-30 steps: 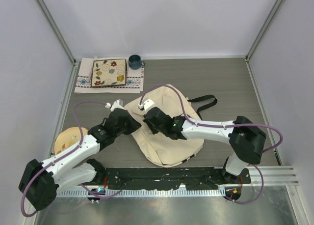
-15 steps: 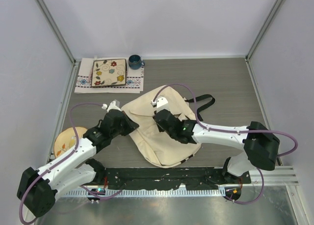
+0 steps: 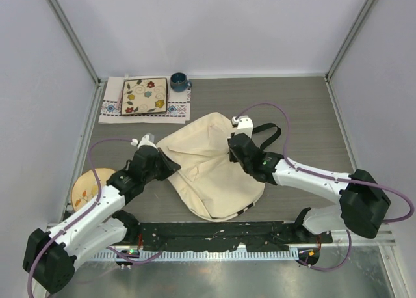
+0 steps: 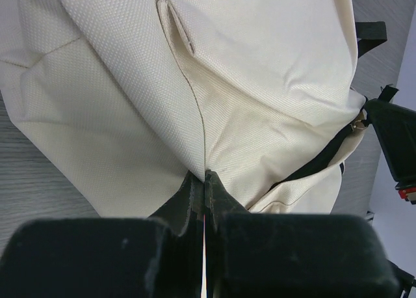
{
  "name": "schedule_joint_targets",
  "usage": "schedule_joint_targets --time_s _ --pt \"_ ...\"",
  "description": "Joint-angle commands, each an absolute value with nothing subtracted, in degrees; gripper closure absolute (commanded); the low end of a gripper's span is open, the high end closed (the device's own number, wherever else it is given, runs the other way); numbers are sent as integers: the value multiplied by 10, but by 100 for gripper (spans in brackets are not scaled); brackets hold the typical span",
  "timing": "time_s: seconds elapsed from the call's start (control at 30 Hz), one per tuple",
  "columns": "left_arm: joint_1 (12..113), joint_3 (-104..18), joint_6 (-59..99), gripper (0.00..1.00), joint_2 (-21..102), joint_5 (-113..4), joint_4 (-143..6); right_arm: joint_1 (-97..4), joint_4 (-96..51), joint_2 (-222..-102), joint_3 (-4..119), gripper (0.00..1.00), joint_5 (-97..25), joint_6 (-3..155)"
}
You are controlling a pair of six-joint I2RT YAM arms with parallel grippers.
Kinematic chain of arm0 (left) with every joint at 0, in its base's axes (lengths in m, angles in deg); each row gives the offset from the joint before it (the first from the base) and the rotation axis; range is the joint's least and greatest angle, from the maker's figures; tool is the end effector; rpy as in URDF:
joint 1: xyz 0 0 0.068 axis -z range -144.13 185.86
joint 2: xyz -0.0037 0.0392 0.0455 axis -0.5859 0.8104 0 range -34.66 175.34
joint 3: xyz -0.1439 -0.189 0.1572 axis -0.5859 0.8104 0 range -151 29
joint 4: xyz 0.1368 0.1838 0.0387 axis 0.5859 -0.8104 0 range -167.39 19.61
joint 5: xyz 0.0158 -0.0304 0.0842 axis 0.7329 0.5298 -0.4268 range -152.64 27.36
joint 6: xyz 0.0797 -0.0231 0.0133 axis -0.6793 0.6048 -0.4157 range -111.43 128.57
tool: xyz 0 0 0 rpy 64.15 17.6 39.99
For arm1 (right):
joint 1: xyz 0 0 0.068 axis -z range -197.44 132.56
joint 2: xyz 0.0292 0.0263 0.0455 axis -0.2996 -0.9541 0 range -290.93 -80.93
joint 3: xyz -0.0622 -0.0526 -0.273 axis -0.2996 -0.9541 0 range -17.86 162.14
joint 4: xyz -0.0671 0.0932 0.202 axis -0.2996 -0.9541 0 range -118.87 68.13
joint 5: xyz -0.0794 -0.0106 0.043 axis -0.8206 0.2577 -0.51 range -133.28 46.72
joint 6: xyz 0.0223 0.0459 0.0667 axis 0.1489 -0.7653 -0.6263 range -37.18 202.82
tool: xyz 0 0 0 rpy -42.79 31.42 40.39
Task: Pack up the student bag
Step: Zip the student bag at the center of the board.
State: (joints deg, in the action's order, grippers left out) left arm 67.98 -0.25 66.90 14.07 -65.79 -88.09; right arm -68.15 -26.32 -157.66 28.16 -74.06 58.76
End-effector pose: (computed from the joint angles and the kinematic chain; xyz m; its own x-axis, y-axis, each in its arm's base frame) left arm 0.1518 -0.0905 0.2175 -0.6889 -0.5709 -0.4466 -0.1764 0.7296 -0.6607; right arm 0.2084 0.1953 0.2460 -0.4960 -0.0532 -0.8667 -0.2166 0.9741 0.0642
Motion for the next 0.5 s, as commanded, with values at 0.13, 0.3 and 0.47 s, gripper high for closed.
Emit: schedule_joint_targets --time_s 0.13,0.3,0.47 --pt "650 2 640 100 123 -663 -896 -601 -243 -1565 254 99 -759 575" --pt "640 3 638 100 119 -654 -896 -543 -202 -1591 234 99 -718 564" --pt "622 10 633 100 109 -640 -906 -515 -184 -1578 224 99 -665 546"
